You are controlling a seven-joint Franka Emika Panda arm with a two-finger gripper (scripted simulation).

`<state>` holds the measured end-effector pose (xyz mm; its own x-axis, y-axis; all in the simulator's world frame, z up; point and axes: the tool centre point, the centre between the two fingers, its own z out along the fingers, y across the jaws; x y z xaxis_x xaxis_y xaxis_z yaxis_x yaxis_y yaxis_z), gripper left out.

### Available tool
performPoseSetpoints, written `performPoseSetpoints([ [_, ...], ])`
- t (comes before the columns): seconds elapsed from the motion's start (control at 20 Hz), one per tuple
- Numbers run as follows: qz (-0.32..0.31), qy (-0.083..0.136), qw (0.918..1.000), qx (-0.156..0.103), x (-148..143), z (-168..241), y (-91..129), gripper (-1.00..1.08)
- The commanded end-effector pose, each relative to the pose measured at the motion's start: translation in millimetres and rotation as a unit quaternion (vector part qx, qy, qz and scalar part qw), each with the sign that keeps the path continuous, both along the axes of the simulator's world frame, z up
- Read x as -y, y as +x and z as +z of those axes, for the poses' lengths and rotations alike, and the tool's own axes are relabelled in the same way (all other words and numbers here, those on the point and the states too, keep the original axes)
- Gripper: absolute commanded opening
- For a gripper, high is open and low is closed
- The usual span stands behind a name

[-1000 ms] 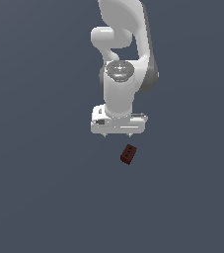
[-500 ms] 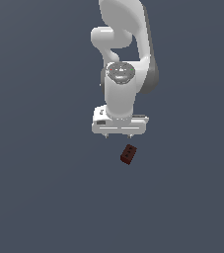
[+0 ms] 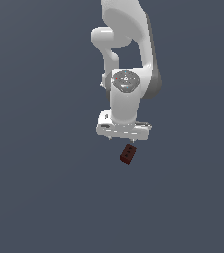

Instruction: Pick up the object and move it to a goal position.

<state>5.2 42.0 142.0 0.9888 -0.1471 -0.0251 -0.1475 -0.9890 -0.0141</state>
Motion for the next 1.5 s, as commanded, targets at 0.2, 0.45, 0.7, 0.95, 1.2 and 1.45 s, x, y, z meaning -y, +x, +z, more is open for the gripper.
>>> performPoseSetpoints([
  [0.2,-0.068,-0.003,0.9977,0.002,-15.2,-22.7,5.2,1.0],
  [0.45,-0.121,-0.006,0.9927,0.005,-26.6,-40.2,8.3,1.0],
  [0.7,-0.159,-0.009,0.9873,0.007,-34.9,-53.2,10.1,1.0],
  [0.95,-0.182,-0.01,0.9831,0.009,-40.1,-61.4,11.1,1.0],
  [1.2,-0.192,-0.011,0.9812,0.009,-42.3,-64.8,11.4,1.0],
  [1.45,-0.191,-0.011,0.9816,0.009,-42.3,-68.1,11.1,1.0],
])
